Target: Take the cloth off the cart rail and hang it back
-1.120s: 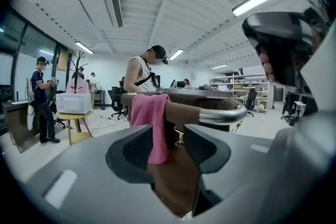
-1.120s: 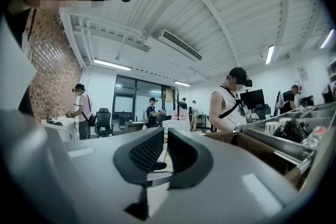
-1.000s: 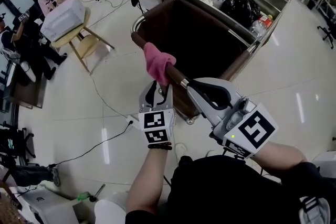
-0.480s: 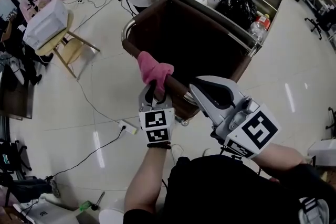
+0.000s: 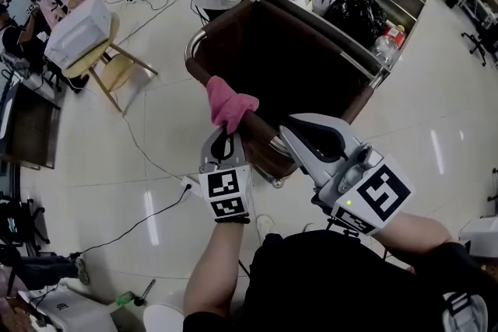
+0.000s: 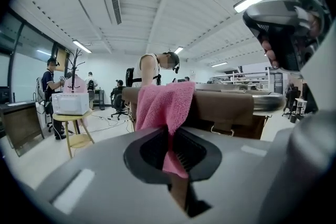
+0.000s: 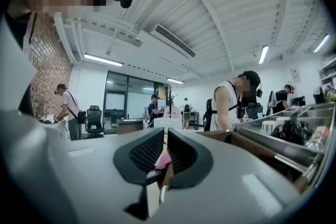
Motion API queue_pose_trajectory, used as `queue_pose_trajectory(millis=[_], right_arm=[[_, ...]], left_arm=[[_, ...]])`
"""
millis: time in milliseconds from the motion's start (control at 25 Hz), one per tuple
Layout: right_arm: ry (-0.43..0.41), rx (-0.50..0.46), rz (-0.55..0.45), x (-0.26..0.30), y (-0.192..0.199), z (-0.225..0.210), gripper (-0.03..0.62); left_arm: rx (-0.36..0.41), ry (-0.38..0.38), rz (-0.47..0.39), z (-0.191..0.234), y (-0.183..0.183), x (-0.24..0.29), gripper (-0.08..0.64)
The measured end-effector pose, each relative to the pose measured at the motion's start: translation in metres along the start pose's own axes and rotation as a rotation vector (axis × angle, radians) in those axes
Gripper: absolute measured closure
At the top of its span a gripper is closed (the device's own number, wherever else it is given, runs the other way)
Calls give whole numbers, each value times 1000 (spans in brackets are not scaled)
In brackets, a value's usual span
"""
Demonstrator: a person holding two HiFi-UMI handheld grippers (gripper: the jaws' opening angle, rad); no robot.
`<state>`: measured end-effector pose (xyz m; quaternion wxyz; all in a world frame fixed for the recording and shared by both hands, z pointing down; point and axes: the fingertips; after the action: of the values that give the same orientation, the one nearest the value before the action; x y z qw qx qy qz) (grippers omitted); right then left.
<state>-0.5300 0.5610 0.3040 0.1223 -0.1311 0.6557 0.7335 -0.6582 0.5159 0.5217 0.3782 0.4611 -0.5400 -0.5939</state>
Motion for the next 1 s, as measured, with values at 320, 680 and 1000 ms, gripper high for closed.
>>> queue_pose_trajectory(millis=[320, 680, 1000], right_arm=[[-34, 21, -50, -32, -27, 7, 572], [-69, 35, -122, -120, -55, -2, 572], [-95, 50, -165, -182, -72, -17, 572]], left_arm=[[31, -76, -43, -8, -37, -29, 548], [110, -125, -132, -78, -72, -58, 548], [160, -156, -189, -136, -100, -73, 548]])
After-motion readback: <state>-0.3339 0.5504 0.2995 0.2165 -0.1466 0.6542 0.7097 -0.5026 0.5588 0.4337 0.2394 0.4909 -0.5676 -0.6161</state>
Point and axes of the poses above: the fingertips, and each gripper's own axes: x forward along the fingers, z to its left, y out of its underside, and after that the axes turned 12 degrees about -z, right-handed
